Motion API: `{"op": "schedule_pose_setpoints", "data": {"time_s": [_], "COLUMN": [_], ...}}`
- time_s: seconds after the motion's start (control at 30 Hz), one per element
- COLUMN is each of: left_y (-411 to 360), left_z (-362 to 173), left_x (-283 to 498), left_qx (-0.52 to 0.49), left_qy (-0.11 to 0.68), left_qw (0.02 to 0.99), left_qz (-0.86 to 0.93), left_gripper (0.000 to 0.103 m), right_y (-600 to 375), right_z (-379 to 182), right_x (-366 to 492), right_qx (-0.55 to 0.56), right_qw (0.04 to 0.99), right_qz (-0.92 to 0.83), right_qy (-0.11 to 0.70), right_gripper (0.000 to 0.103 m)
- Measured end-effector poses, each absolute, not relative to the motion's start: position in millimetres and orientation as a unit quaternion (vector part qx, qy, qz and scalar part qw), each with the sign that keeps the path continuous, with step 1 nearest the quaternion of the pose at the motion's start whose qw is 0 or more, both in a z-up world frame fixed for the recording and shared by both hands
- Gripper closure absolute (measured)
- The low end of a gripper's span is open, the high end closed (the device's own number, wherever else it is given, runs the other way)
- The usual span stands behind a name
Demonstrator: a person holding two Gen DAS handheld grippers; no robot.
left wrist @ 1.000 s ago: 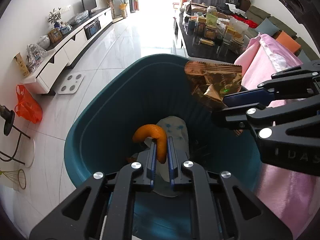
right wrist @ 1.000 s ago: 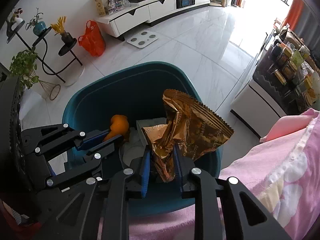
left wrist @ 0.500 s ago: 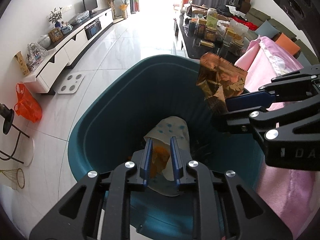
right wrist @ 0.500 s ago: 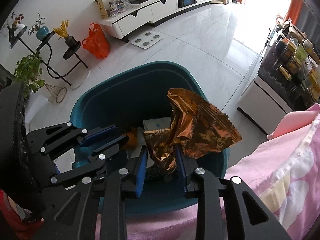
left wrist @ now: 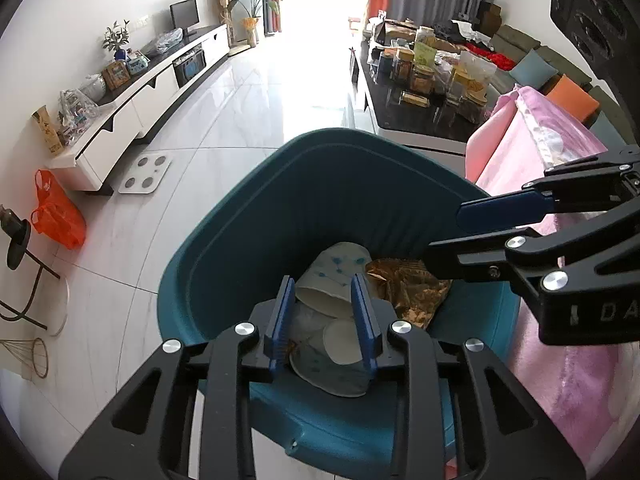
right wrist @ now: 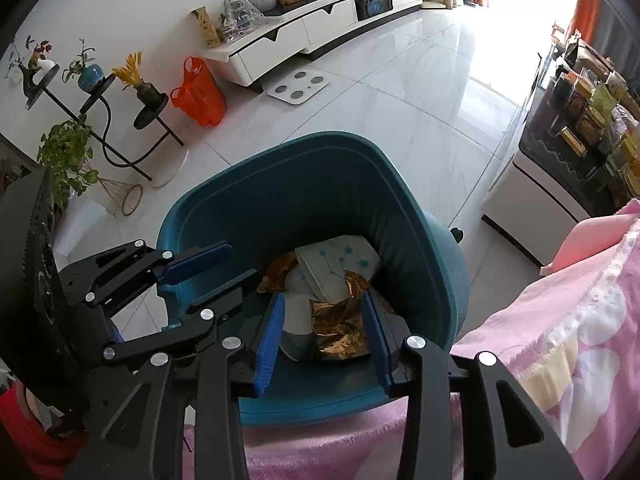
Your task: Collect trash
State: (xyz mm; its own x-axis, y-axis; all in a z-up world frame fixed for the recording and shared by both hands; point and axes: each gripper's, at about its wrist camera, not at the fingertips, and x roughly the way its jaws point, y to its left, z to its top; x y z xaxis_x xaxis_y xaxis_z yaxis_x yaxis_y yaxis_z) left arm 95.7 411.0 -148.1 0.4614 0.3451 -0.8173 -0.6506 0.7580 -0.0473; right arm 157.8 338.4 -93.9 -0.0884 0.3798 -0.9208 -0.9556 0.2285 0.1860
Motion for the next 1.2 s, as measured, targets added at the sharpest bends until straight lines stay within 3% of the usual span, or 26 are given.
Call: {"op": "schedule_pose_setpoints", "data": {"time_s": [0.27, 0.6, 0.77, 1.0, 1.2], "left_y": [404, 397, 384, 352, 321], "left_z": [-126, -86, -63, -25, 2], "left_x": [80, 35, 19, 6, 4], "left_qx": [-0.178, -0.172, -0.163, -0.146, -0.135], "left_qy": [0.402, 0.359, 0.341, 0.311, 0.287], "left_qw": [0.845, 0.859, 0.869, 0.886, 0.901], "left_qz": [0.304, 0.322, 0.320, 0.311, 0.298], "left_gripper": [0.058, 0.037, 0.028, 0.022, 0.013], "right_y": [331, 300, 273, 233, 193], "right_z": [-75, -30, -9, 15, 29], "right_x": [155, 140, 136, 132, 131], "right_qx": [-0.281, -0.284, -0.278, -0.263, -0.246], "right_qw": [0.629, 0.695, 0.725, 0.758, 0.790], "right_qz": [0.550, 0.536, 0.525, 0.505, 0.478], "right_qy": [0.472, 0.385, 0.350, 0.318, 0.295], "right_gripper": [0.057, 0.025, 0.016, 0.007, 0.007]}}
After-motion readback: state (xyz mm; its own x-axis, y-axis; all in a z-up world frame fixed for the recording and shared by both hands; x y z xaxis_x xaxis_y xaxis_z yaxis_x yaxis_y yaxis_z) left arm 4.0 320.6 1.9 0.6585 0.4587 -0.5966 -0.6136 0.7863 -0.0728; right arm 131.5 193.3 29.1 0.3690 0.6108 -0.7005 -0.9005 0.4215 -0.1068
